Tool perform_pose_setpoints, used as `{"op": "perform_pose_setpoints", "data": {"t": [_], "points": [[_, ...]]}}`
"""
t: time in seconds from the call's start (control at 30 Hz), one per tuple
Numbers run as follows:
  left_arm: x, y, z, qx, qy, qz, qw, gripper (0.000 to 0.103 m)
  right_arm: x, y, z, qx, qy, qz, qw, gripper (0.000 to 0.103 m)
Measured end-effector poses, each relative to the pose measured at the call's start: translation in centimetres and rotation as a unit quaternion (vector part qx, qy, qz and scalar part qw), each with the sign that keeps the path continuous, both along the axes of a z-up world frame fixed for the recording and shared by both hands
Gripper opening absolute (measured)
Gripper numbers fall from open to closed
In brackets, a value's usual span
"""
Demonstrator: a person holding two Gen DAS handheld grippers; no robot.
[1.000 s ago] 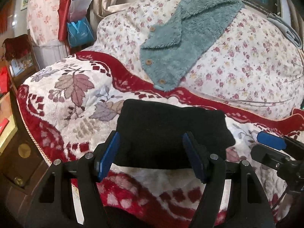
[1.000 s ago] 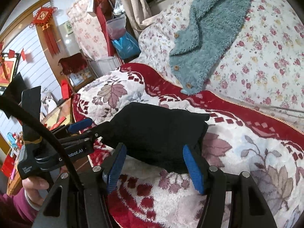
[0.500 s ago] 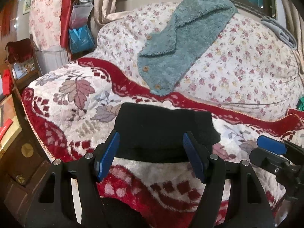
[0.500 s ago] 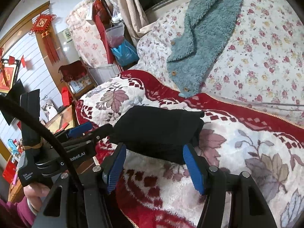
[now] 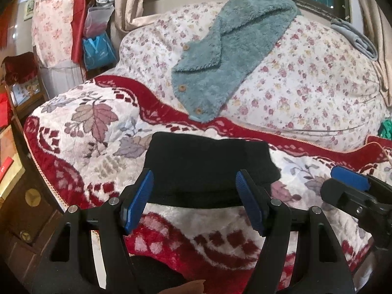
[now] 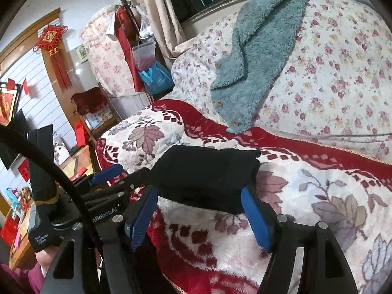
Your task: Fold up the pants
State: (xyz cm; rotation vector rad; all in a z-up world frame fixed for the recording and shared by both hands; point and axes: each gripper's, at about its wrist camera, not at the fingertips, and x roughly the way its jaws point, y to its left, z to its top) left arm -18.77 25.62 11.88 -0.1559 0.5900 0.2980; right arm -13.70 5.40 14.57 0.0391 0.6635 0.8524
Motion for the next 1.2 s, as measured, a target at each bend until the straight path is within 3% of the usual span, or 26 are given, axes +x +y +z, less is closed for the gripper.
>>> {"op": "perform_pose_setpoints", "data": {"t": [0.6,1.2], "points": [[2.9,3.5,-2.4,-0.011,0.026,0.036,0.9990,0.070,5.5,4.7,-3.6,-0.027,0.054,0.023,0.998,0.069],[4.8,4.9,-3.5,-0.009,0.043,0.043,0.9981,0.070,7.3,6.0,-4.6,-0.019,0.069,0.033,0.997,0.069]]}}
